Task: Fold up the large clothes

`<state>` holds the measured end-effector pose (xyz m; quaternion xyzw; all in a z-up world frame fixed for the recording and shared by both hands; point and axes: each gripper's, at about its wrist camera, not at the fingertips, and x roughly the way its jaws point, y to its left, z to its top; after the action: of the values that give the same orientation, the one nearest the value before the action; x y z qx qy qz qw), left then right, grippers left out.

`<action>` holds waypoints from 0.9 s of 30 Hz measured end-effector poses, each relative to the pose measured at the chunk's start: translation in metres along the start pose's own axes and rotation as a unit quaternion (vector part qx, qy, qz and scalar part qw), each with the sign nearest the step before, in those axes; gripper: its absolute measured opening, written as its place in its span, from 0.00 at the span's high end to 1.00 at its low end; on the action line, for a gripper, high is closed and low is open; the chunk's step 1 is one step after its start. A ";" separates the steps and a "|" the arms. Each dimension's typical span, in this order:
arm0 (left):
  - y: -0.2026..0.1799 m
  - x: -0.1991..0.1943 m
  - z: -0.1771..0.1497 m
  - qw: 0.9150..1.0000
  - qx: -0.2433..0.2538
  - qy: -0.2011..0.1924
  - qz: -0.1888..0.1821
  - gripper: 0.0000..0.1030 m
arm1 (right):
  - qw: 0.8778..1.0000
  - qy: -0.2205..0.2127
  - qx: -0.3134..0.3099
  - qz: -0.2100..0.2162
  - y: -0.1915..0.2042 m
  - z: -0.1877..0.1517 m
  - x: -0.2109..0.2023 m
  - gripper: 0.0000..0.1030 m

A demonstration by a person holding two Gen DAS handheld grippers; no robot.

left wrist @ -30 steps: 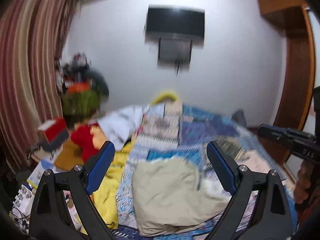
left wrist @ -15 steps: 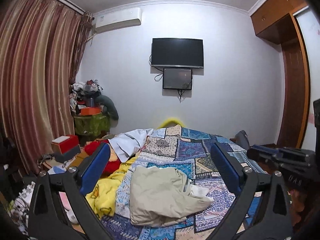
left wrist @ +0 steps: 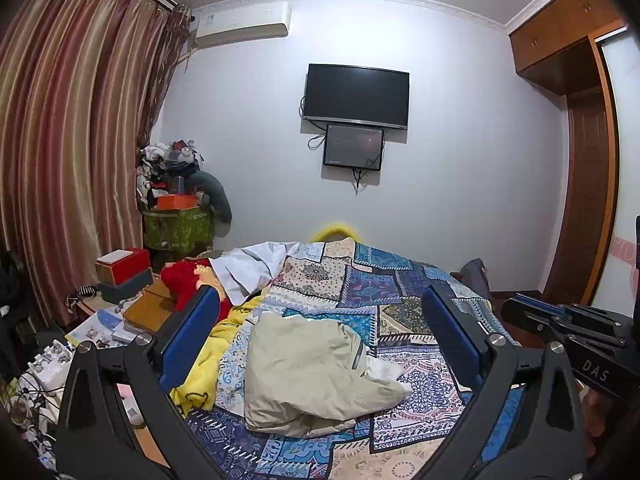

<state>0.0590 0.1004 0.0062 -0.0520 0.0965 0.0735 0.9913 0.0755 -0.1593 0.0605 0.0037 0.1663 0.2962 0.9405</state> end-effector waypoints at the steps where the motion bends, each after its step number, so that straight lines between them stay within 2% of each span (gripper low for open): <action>1: 0.000 0.000 0.000 1.000 0.001 0.000 0.000 0.01 | 1.000 0.000 0.000 0.001 0.000 0.000 0.001 0.95; 27: 0.006 0.003 -0.003 1.000 -0.015 0.013 -0.012 0.01 | 1.000 0.001 -0.003 0.007 0.000 -0.001 0.005 0.95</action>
<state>0.0600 0.1068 0.0021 -0.0688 0.1072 0.0624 0.9899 0.0787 -0.1566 0.0581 0.0020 0.1663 0.3034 0.9382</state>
